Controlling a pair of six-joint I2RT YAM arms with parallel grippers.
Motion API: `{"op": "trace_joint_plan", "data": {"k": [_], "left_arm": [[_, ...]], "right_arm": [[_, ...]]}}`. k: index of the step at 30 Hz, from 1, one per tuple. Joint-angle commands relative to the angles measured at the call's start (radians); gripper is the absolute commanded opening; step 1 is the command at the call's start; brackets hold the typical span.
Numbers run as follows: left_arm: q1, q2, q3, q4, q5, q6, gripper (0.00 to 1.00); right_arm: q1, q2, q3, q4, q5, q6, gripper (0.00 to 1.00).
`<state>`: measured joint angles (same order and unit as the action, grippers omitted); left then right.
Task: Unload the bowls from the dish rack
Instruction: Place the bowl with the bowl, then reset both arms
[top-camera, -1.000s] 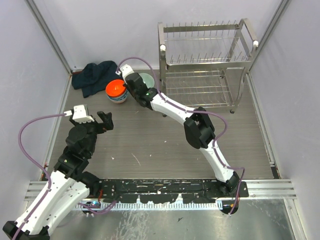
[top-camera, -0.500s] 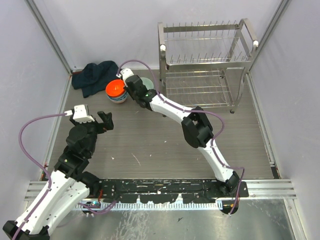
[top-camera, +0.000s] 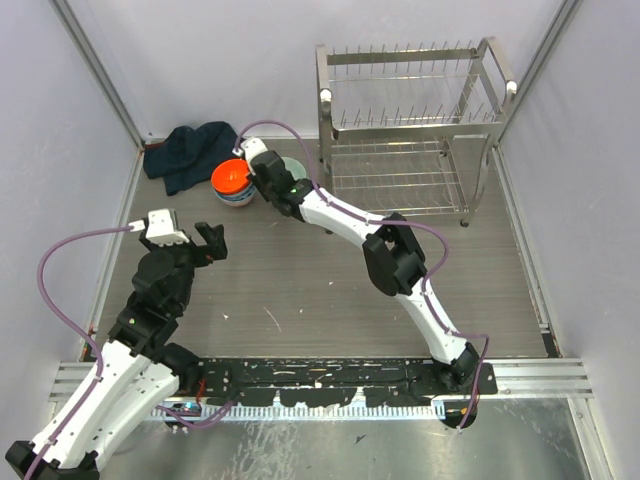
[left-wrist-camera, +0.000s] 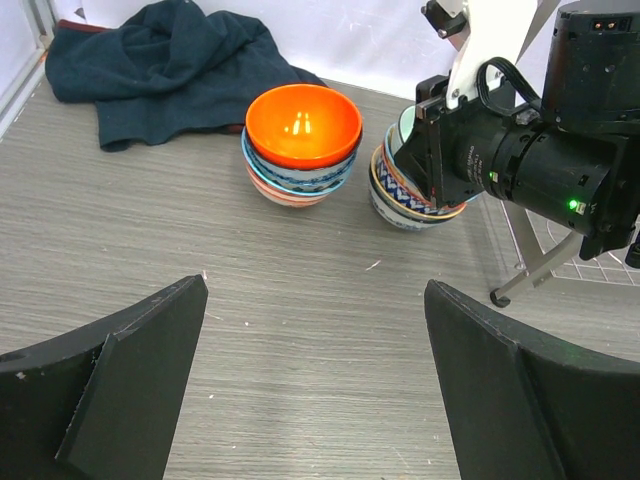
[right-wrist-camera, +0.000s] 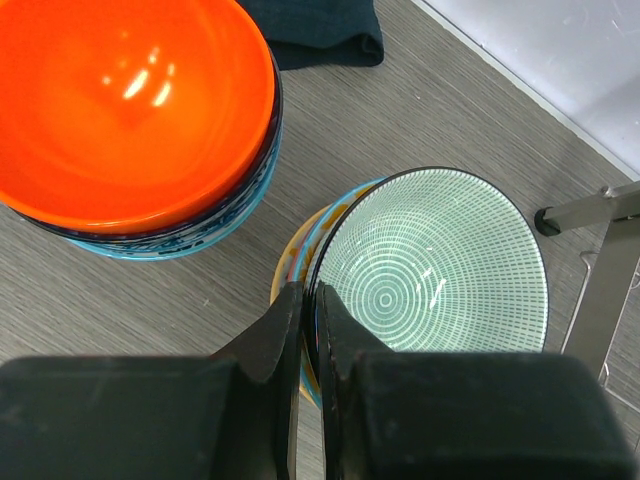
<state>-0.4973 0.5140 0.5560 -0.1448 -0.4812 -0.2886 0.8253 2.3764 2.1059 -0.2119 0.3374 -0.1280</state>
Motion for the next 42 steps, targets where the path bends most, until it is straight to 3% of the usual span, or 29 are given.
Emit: {"op": "trace_joint_plan", "data": {"k": [1, 16, 27, 32, 38, 39, 42], "left_arm": [[0.005, 0.002, 0.017, 0.036, -0.010, 0.011, 0.98], [0.004, -0.002, 0.018, 0.033, -0.017, 0.009, 0.98], [0.005, -0.002, 0.033, 0.037, -0.010, -0.002, 0.98], [0.005, 0.005, 0.076, -0.013, -0.014, -0.027, 0.98], [0.004, 0.015, 0.117, -0.063, -0.007, -0.074, 0.98], [0.005, 0.009, 0.113, -0.056, 0.018, -0.062, 0.98], [0.005, -0.015, 0.093, -0.041, 0.052, -0.070, 0.98]], "right_arm": [[0.005, -0.035, 0.039, 0.069, 0.006, 0.000, 0.16], [0.005, -0.064, 0.018, 0.082, -0.007, 0.010, 0.37], [0.026, -0.284, -0.154, 0.174, -0.052, 0.024, 0.57], [0.057, -0.453, -0.319, 0.220, -0.056, 0.060, 0.82], [0.073, -0.719, -0.660, 0.292, 0.005, 0.175, 0.90], [0.074, -0.774, -0.727, 0.311, 0.027, 0.188, 0.99], [0.074, -0.955, -0.945, 0.348, 0.127, 0.233, 1.00]]}}
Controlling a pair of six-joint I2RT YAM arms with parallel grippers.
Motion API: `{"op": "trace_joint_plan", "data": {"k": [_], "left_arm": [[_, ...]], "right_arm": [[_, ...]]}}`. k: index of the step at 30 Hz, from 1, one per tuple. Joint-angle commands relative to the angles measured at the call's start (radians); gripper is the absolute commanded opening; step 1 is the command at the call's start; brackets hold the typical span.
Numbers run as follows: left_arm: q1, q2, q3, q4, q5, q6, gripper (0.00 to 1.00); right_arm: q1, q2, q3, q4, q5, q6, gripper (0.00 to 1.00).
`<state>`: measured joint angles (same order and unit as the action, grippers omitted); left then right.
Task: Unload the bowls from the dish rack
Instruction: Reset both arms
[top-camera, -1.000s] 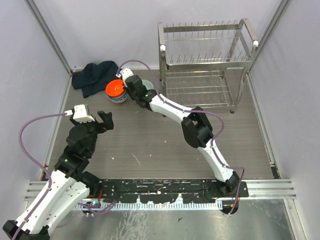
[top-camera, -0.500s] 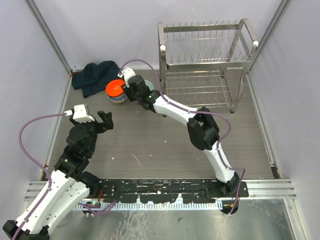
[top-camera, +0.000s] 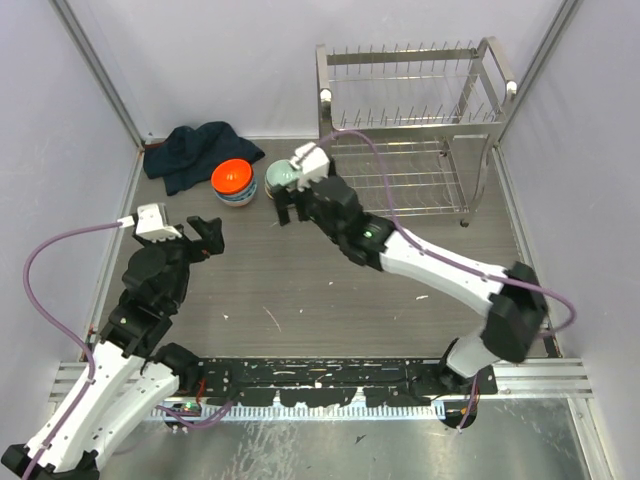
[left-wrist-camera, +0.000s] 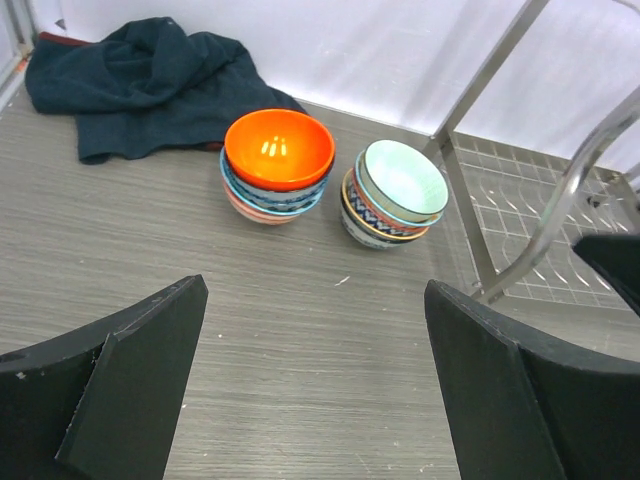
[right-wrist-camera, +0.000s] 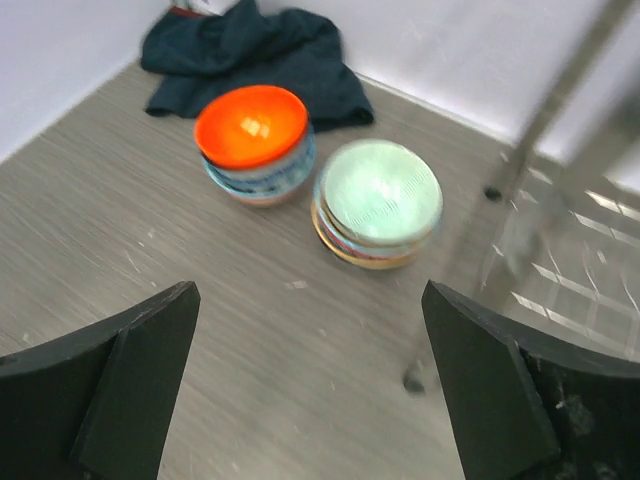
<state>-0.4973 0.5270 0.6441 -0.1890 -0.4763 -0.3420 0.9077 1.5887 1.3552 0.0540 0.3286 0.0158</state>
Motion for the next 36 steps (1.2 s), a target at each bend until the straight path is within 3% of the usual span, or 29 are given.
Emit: {"op": "trace_joint_plan", "data": {"k": [1, 8, 13, 19, 36], "left_arm": [[0.005, -0.030, 0.001, 0.008, 0.059, -0.018, 0.98], [0.004, -0.008, -0.008, 0.015, 0.120, -0.035, 0.98], [0.004, -0.022, -0.024, 0.015, 0.113, -0.037, 0.98], [0.005, -0.059, -0.053, 0.041, 0.088, -0.032, 0.98], [0.005, -0.023, -0.061, 0.100, 0.132, -0.070, 0.98]], "right_arm": [[-0.009, -0.224, -0.255, 0.084, 0.174, 0.109, 1.00], [-0.009, -0.618, -0.629, 0.116, 0.344, 0.249, 1.00], [-0.009, -0.828, -0.757, 0.035, 0.388, 0.270, 1.00], [-0.009, -0.904, -0.781, -0.049, 0.458, 0.265, 1.00], [-0.009, -1.003, -0.822, -0.039, 0.418, 0.271, 1.00]]}}
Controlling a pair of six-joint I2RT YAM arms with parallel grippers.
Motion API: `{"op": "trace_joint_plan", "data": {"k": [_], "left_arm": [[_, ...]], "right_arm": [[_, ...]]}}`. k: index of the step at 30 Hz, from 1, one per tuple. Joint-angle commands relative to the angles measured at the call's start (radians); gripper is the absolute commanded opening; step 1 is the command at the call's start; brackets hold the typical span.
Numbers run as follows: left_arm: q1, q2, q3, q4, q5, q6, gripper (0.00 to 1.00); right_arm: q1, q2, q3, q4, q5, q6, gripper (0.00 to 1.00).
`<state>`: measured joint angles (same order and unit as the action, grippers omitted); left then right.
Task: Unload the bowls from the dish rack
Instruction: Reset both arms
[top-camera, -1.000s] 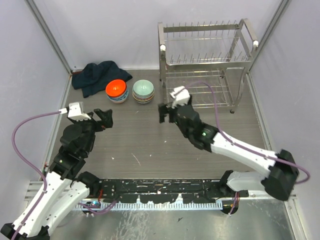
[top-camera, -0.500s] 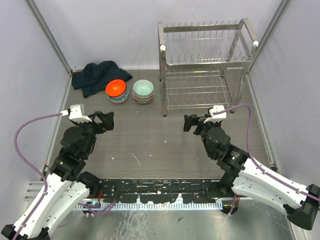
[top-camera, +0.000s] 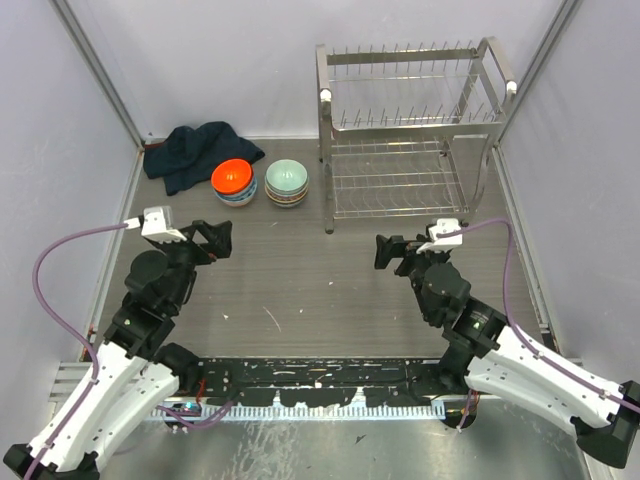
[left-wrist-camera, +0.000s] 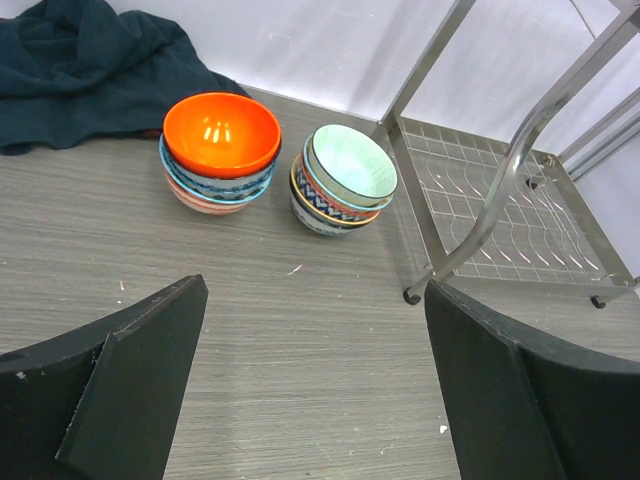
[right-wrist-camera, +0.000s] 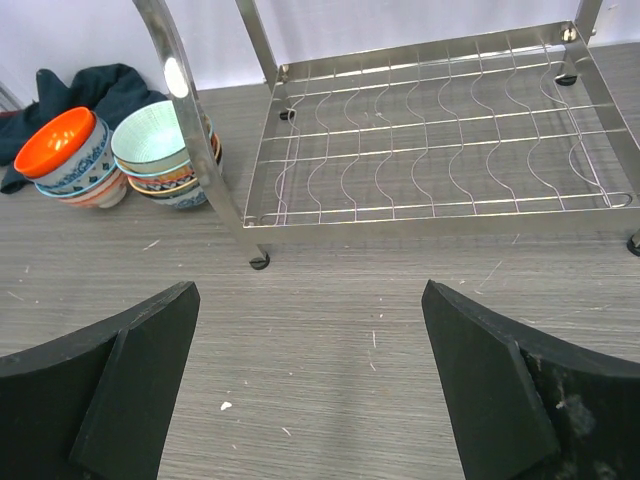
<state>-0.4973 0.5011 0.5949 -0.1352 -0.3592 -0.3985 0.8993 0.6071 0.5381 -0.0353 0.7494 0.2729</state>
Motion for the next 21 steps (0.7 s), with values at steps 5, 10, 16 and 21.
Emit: {"op": "trace_joint_plan", "data": {"k": [5, 10, 16, 21], "left_arm": [[0.005, -0.004, -0.016, 0.049, 0.012, -0.014, 0.98], [0.004, -0.018, -0.015, 0.038, 0.005, -0.017, 0.98], [0.005, -0.037, -0.016, 0.027, -0.005, -0.012, 0.98], [0.005, -0.041, -0.014, 0.015, -0.020, -0.008, 0.98]], "right_arm": [[0.000, -0.016, 0.010, 0.025, 0.001, 0.017, 1.00], [0.000, -0.015, 0.009, 0.027, 0.001, 0.016, 1.00], [0.000, -0.015, 0.011, 0.028, 0.000, 0.015, 1.00], [0.000, -0.017, 0.012, 0.027, 0.000, 0.016, 1.00]]}}
